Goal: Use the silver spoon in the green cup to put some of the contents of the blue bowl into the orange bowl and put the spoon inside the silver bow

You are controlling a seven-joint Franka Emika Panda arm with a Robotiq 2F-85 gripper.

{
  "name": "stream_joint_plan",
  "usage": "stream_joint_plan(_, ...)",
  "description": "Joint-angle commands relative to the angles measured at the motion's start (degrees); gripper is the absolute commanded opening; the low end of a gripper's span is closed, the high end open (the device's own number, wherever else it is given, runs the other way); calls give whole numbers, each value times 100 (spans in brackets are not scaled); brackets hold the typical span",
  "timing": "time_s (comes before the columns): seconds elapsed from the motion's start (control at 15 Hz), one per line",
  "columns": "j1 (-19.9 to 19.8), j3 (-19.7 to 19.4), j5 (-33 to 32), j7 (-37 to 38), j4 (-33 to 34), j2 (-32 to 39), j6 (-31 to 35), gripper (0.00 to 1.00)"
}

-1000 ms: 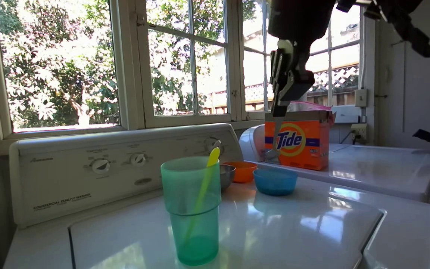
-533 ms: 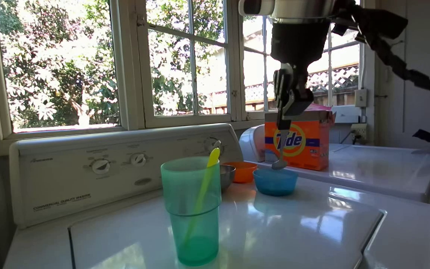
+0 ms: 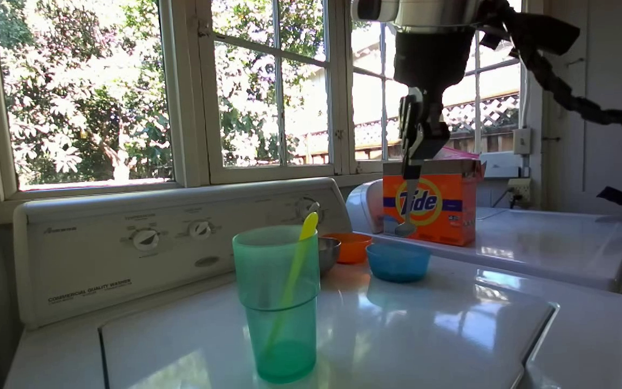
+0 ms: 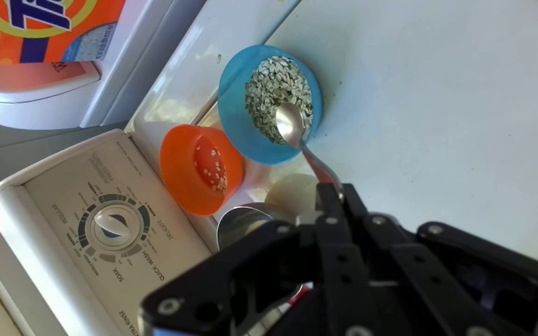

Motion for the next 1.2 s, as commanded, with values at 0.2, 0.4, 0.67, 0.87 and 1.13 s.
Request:
stream_joint_plan(0.2,-56,-282,683,-873,367,570,510,1)
stream_joint_plan(0.4,-83,-366,1160,-1323,453,808,858,1)
stream_joint_plan(0.67,-151,-392,1775,-1634,558,1006,794,1)
stream_joint_plan(0.87,-198,-387,1875,-1492,564,1025,677,1)
stream_joint_plan(1.13,-239,-393,1746,-1247,524,888,565,1)
